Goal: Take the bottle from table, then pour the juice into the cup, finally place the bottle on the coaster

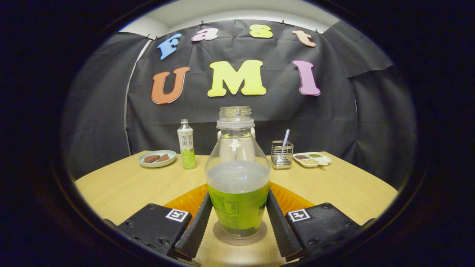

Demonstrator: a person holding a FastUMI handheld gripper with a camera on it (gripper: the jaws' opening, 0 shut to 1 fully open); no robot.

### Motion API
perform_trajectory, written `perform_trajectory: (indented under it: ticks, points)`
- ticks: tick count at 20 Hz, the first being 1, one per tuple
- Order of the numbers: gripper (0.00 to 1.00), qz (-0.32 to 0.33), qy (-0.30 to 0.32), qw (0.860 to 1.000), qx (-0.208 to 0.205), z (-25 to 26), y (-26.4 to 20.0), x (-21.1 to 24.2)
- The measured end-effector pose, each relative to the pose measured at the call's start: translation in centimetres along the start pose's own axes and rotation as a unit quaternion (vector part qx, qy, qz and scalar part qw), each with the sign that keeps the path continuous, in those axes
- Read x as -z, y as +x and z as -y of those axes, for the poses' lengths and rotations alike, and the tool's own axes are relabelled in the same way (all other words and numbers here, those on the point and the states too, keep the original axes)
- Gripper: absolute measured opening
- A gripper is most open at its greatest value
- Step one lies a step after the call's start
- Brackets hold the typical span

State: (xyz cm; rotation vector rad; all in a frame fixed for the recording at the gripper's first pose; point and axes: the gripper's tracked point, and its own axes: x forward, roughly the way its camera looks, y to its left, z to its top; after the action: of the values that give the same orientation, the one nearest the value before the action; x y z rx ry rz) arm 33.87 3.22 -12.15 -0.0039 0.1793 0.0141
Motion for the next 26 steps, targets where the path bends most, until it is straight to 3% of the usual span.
perform_trajectory:
  ticks: [9, 11, 13, 22, 26]
  points:
    - [0.85, -0.008, 0.001, 1.000, -0.003, 0.5, -0.3, -0.1]
    - [0.98, -0.010, 0.004, 1.000, -0.006, 0.6, -0.8, -0.2]
    - [1.00, -0.009, 0.005, 1.000, -0.009, 0.8, -1.5, -0.6]
    - [1.00, 0.023, 0.005, 0.999, -0.045, 0.1, -8.3, -3.7]
    - [1.00, 0.048, -0.005, 0.999, -0.021, 0.9, -12.3, -5.9]
